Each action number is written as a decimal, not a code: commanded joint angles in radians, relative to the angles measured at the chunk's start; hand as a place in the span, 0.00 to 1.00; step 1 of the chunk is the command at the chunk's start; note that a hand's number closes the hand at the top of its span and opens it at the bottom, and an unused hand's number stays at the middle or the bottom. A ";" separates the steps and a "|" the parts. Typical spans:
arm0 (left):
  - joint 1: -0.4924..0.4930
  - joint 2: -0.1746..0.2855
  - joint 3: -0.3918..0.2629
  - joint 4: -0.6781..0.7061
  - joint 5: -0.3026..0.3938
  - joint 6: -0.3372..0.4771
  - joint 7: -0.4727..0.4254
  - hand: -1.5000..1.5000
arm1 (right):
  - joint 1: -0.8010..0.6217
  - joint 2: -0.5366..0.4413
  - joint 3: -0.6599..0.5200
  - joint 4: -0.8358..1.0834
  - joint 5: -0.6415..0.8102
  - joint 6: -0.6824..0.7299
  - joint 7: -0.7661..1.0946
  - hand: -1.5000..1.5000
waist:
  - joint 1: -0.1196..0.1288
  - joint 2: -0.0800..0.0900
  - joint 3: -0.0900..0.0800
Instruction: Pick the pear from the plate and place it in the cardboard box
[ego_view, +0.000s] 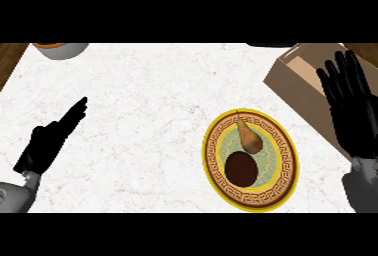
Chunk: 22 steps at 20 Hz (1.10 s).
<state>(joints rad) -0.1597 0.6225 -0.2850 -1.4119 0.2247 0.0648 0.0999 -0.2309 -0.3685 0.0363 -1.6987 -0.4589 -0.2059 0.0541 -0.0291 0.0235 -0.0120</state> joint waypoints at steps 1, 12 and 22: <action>-0.024 -0.052 -0.018 0.010 -0.048 0.000 -0.048 0.50 | -0.106 -0.088 -0.053 0.060 -0.028 0.083 0.071 0.00 | 0.031 -0.021 0.012; -0.146 -0.090 -0.014 -0.107 -0.043 -0.028 -0.184 0.50 | -0.289 -0.408 0.095 0.379 0.215 0.616 -0.204 0.00 | 0.088 0.000 0.015; -0.140 -0.098 -0.001 -0.092 -0.064 -0.039 -0.181 0.50 | -0.497 -0.460 0.302 0.520 0.594 0.762 -0.474 0.00 | 0.077 -0.011 0.012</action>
<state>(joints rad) -0.2964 0.5168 -0.3017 -1.5174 0.1556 0.0434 -0.0850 -0.6619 -0.8072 0.2568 -1.2272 0.0067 0.4973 -0.3597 0.0534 0.0151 0.0011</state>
